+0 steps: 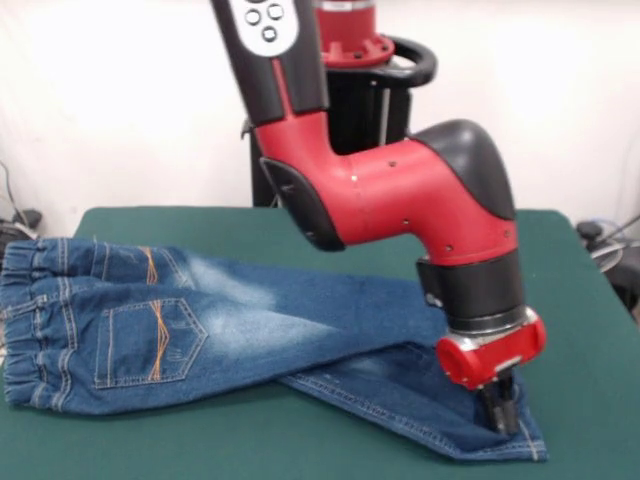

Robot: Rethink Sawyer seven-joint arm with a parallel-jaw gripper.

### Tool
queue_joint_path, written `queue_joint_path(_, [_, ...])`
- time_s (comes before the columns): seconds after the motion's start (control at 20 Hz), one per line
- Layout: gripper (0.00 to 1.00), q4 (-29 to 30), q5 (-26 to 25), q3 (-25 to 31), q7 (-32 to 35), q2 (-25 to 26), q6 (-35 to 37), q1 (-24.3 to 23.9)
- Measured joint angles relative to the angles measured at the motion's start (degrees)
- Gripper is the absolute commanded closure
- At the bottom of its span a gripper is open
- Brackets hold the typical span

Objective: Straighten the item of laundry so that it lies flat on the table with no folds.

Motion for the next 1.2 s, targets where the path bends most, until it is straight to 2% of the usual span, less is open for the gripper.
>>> queue_joint_path(0.5, [1.00,0.00,5.58,-3.08,0.00,0.10,-1.61,3.83])
queue_joint_path(1.2, [1.00,0.33,8.88,-4.11,0.00,-0.20,-1.70,4.95])
